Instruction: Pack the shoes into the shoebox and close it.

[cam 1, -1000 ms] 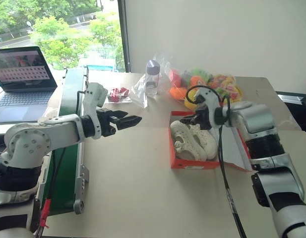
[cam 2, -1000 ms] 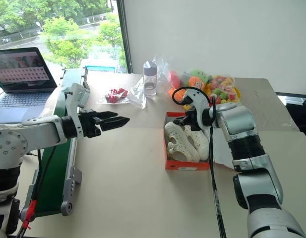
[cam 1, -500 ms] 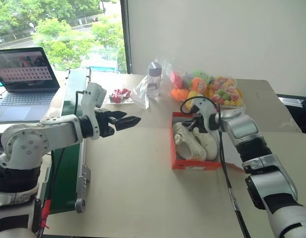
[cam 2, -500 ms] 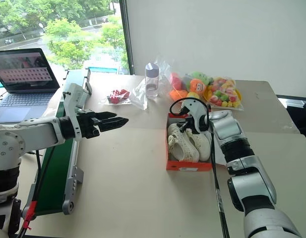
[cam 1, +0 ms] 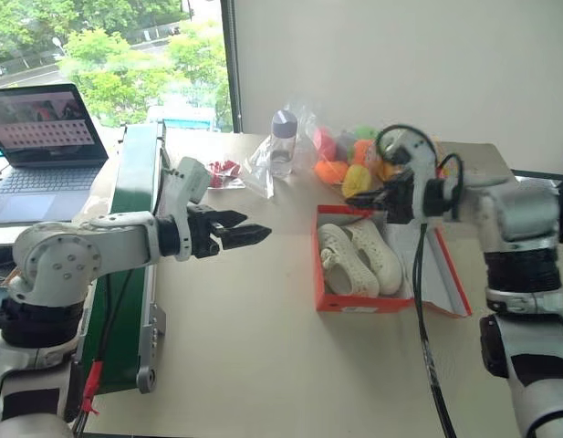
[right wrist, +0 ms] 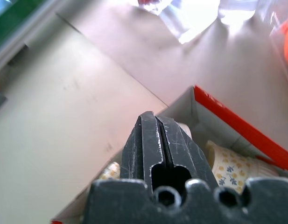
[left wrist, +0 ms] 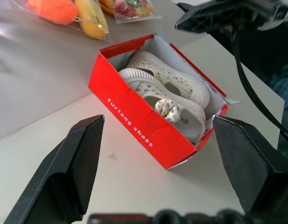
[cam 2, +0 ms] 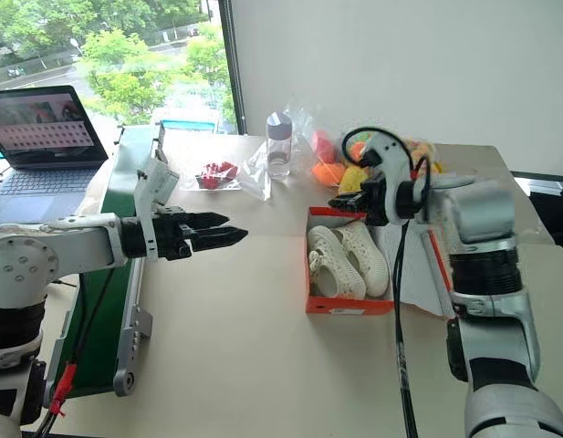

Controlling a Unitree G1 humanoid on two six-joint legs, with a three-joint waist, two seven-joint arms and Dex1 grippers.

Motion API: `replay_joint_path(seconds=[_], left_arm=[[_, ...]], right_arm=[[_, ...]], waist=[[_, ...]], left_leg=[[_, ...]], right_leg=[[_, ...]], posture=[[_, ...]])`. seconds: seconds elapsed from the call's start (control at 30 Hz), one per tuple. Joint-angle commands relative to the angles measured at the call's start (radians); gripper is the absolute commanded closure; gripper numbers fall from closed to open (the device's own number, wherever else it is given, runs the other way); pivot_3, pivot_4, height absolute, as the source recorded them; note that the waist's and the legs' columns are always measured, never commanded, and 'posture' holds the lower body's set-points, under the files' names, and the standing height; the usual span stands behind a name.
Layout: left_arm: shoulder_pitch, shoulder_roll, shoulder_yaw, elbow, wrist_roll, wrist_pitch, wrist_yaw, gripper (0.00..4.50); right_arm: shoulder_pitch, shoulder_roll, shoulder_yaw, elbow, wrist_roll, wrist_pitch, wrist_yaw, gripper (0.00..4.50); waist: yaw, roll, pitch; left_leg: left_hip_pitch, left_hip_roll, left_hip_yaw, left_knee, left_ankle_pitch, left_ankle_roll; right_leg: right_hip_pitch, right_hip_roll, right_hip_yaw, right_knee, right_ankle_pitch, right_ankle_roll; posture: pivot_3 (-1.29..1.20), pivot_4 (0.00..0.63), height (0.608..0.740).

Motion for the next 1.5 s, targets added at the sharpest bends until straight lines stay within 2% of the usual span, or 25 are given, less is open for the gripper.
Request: replay_joint_path(seconds=[0.03,0.1,0.2,0.27,0.3,0.43,0.53,0.67,0.8,0.87,0.93,0.97,1.07,1.27,1.37,1.5], left_arm=[[-0.048,0.006,-0.078,0.016,0.105,-0.027,-0.154,0.54],[-0.08,-0.002,-0.124,0.045,0.166,-0.052,-0.232,0.54],[-0.134,-0.009,-0.212,0.09,0.276,-0.113,-0.375,0.54],[-0.166,-0.002,-0.282,0.113,0.36,-0.174,-0.494,0.54],[-0.176,-0.002,-0.302,0.124,0.393,-0.197,-0.539,0.54],[-0.219,-0.022,-0.347,0.183,0.491,-0.262,-0.657,0.54],[-0.243,-0.047,-0.349,0.217,0.532,-0.273,-0.701,0.54],[-0.25,-0.066,-0.341,0.223,0.57,-0.266,-0.732,0.54],[-0.26,-0.06,-0.306,0.21,0.571,-0.216,-0.728,0.54],[-0.256,-0.05,-0.301,0.202,0.578,-0.212,-0.738,0.54],[-0.253,-0.042,-0.295,0.199,0.591,-0.208,-0.741,0.54],[-0.253,-0.04,-0.291,0.2,0.595,-0.206,-0.74,0.54],[-0.257,-0.039,-0.278,0.201,0.601,-0.196,-0.74,0.54],[-0.251,-0.031,-0.254,0.178,0.599,-0.169,-0.73,0.54],[-0.244,-0.025,-0.243,0.155,0.591,-0.15,-0.729,0.54],[-0.245,-0.022,-0.236,0.147,0.596,-0.138,-0.731,0.54]], right_arm=[[0.065,-0.075,-0.175,-0.21,0.102,0.192,-0.027,4.45],[0.167,-0.105,-0.253,-0.323,0.146,0.289,-0.03,4.45],[0.416,-0.154,-0.412,-0.462,0.241,0.317,-0.036,4.45],[0.607,-0.148,-0.546,-0.521,0.286,0.317,-0.06,4.45],[0.674,-0.139,-0.591,-0.542,0.305,0.317,-0.079,4.45],[0.928,-0.072,-0.692,-0.627,0.343,0.317,-0.133,4.45],[1.016,0.028,-0.742,-0.64,0.369,0.317,-0.171,4.45],[1.036,0.104,-0.703,-0.569,0.314,0.256,-0.254,4.45],[0.934,0.26,-0.707,-0.398,0.269,0.171,-0.369,4.45],[0.925,0.289,-0.678,-0.363,0.257,0.132,-0.391,4.45],[0.901,0.325,-0.659,-0.301,0.249,0.084,-0.416,4.45],[0.886,0.342,-0.654,-0.269,0.248,0.058,-0.425,4.45],[0.854,0.365,-0.645,-0.191,0.243,-0.016,-0.447,4.45],[0.816,0.418,-0.737,-0.011,0.276,-0.211,-0.496,4.45],[0.806,0.454,-0.826,0.077,0.351,-0.322,-0.482,4.45],[0.838,0.469,-0.855,0.093,0.428,-0.423,-0.429,4.45]], waist=[[0.002,0.0,0.0],[0.006,0.0,0.0],[0.015,0.0,0.0],[0.013,0.001,0.0],[0.012,0.001,0.0],[0.006,0.001,0.0],[0.002,0.001,0.0],[-0.01,0.001,0.0],[-0.009,0.001,0.0],[-0.008,0.006,0.0],[-0.008,0.006,0.0],[-0.008,0.006,0.0],[-0.008,0.006,0.0],[-0.006,0.006,0.0],[-0.005,0.006,0.0],[-0.007,0.006,0.0]], left_leg=[[0.0,0.0,0.0,0.0,0.0,0.0],[-0.001,0.0,-0.001,0.0,0.0,0.001],[-0.001,-0.001,-0.001,0.001,-0.001,0.002],[-0.001,-0.001,0.0,0.002,-0.001,0.006],[-0.001,-0.002,0.001,0.002,0.002,0.011],[0.0,-0.001,0.001,0.002,0.001,0.011],[0.001,0.0,0.0,0.003,0.001,0.009],[0.002,0.0,0.0,0.004,0.0,0.008],[0.003,0.0,-0.001,0.004,-0.002,0.004],[0.001,0.0,0.0,0.004,-0.002,0.004],[0.0,-0.001,0.0,0.003,-0.002,0.005],[0.0,0.0,-0.001,0.003,0.002,0.012],[0.0,0.0,-0.001,0.002,0.002,0.012],[0.0,-0.001,-0.001,0.003,0.002,0.012],[0.0,-0.001,-0.001,0.003,0.002,0.012],[0.002,-0.001,-0.001,0.003,0.002,0.013]], right_leg=[[0.0,0.0,0.0,0.0,0.0,0.0],[0.0,0.0,-0.001,-0.001,-0.002,-0.002],[0.0,-0.001,-0.001,-0.001,-0.004,-0.004],[0.0,-0.002,0.001,0.0,-0.005,-0.004],[0.0,-0.003,0.001,0.0,-0.005,-0.003],[0.001,-0.002,0.001,0.0,-0.005,-0.003],[0.002,-0.001,0.001,0.0,-0.005,-0.003],[0.002,-0.003,0.002,0.0,-0.005,-0.002],[0.004,-0.002,0.001,0.0,-0.005,-0.003],[0.001,-0.003,0.002,0.0,-0.004,-0.002],[0.0,-0.003,0.002,0.001,-0.004,-0.002],[0.0,-0.001,0.002,0.001,-0.005,-0.003],[0.0,-0.001,0.002,0.001,-0.005,-0.002],[0.001,-0.001,0.002,0.001,-0.005,-0.002],[0.001,-0.001,0.002,0.001,-0.005,-0.002],[0.003,-0.001,0.003,0.0,-0.005,-0.002]], posture=[[0.0,0.15,0.74],[0.0,0.15,0.74],[0.0,0.15,0.74],[0.0,0.15,0.74],[0.0,0.15,0.74],[0.0,0.15,0.74],[0.0,0.15,0.74],[0.0,0.15,0.74],[0.0,0.15,0.74],[0.0,0.15,0.74],[0.0,0.15,0.74],[0.0,0.15,0.74],[0.0,0.15,0.74],[0.0,0.15,0.74],[0.0,0.15,0.74],[0.0,0.15,0.74]])
